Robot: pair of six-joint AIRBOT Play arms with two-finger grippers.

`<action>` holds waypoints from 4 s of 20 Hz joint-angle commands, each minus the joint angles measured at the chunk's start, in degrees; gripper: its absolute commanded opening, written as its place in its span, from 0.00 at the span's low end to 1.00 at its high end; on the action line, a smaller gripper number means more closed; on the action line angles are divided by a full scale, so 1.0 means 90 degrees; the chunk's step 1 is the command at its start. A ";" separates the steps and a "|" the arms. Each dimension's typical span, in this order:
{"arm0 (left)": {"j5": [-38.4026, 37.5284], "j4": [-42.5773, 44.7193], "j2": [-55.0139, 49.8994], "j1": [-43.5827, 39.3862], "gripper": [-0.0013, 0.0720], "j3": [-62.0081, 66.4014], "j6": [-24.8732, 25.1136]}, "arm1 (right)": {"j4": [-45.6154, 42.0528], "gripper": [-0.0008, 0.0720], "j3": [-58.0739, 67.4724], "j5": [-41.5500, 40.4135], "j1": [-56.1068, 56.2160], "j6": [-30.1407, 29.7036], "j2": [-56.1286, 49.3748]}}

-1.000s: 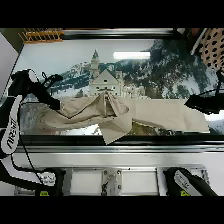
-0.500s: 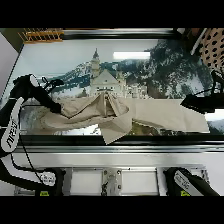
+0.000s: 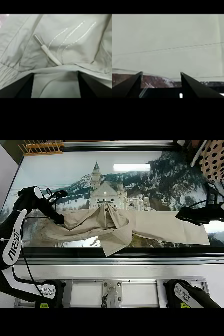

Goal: Fold the clothes and pants, and hang the long-sleeved shirts on hangers.

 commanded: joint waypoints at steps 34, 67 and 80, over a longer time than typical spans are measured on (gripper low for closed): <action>0.0452 -0.0862 -0.0194 -0.0673 0.94 -0.0029 0.0391 | 0.0731 0.02 0.0012 -0.0372 0.2535 -0.0063 -0.1270; 0.0913 0.0928 0.1042 -0.1304 0.02 0.4109 -0.1426 | -0.1064 0.02 0.2744 -0.0743 0.1812 -0.0068 -0.0991; -0.0306 0.0702 0.3954 -0.1110 0.95 -0.3825 -0.3288 | -0.1484 0.02 -0.0158 0.1253 0.1838 -0.0488 0.0027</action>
